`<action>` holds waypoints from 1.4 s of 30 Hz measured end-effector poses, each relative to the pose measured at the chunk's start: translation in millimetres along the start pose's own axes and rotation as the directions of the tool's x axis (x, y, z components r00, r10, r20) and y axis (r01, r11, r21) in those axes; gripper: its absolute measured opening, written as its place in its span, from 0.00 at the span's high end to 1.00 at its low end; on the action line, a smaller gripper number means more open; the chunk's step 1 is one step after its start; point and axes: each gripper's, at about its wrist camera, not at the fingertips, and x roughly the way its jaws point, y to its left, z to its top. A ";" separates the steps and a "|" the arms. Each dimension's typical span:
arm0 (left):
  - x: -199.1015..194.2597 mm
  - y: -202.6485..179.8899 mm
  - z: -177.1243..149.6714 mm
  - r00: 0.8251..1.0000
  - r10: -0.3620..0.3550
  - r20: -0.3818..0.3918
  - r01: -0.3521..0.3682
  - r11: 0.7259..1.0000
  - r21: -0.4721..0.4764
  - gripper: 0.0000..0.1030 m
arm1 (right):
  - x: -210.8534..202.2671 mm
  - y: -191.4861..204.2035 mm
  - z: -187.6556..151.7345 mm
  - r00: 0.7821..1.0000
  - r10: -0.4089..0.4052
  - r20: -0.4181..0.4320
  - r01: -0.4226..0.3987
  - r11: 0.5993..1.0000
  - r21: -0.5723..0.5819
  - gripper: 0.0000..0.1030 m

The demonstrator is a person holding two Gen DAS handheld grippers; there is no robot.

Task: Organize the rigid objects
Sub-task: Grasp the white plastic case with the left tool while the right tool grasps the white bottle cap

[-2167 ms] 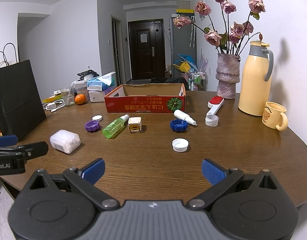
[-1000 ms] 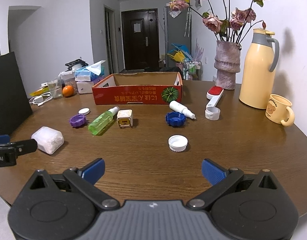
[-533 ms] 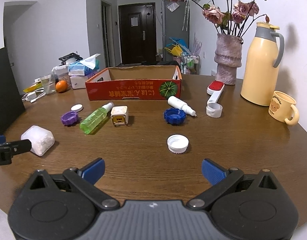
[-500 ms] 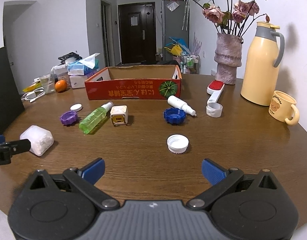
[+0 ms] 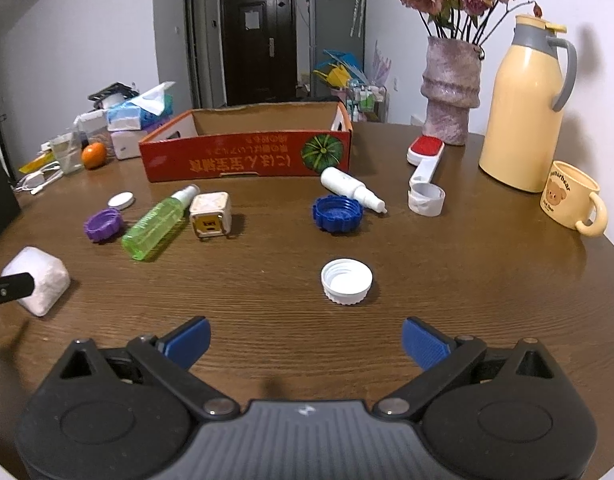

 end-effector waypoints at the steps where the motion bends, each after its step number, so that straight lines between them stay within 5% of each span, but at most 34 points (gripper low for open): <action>1: 3.1 1.8 0.7 1.000 0.001 -0.003 -0.001 1.000 0.003 0.00 | 3.3 -0.8 0.7 1.000 -0.005 -0.004 0.005 1.000 0.003 0.02; 33: 60.0 27.5 8.9 0.997 -0.006 -0.080 0.011 0.997 0.074 0.00 | 66.8 -8.6 20.0 0.992 -0.096 -0.077 0.100 0.994 0.052 0.06; 37: 63.5 26.7 8.0 0.996 -0.011 -0.092 0.018 0.997 0.076 0.19 | 68.3 -10.0 21.1 0.994 -0.088 -0.068 0.091 0.995 0.051 0.06; 42: 62.4 22.3 7.6 0.996 -0.008 -0.085 0.015 0.997 0.077 0.19 | 69.8 -11.6 21.7 0.995 -0.081 -0.058 0.084 0.995 0.052 0.06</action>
